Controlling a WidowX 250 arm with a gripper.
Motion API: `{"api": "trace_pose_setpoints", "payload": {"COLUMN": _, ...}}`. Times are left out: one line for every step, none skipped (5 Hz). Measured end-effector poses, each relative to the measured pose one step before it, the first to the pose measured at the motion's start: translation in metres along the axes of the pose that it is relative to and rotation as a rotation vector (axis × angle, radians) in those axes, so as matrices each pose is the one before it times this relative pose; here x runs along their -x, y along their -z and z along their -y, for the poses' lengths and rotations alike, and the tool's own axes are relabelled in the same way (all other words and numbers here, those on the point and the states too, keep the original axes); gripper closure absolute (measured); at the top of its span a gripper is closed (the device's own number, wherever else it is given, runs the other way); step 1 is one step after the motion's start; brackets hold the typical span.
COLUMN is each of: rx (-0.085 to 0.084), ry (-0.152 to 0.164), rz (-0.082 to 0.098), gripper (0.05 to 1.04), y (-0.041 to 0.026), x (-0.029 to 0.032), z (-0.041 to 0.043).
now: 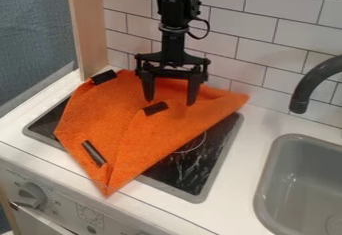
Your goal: Fold the cloth from bottom right to top left
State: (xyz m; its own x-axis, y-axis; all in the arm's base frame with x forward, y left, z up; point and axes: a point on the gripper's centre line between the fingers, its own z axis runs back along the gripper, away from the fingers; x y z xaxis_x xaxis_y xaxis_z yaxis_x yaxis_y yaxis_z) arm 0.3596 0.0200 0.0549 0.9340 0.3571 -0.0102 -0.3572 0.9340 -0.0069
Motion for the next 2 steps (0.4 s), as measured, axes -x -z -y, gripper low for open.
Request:
{"api": "trace_pose_setpoints", "payload": {"rx": 0.0122, "ry": 0.0086, "rz": 0.0203, "gripper": 0.085, "y": -0.01414, "x": 0.00079, "z": 0.00083}}
{"api": "trace_pose_setpoints", "payload": {"rx": 0.0022, "ry": 0.0001, "rz": 0.0073, "gripper": 0.085, "y": -0.00276, "x": -0.00032, "z": 0.00014}}
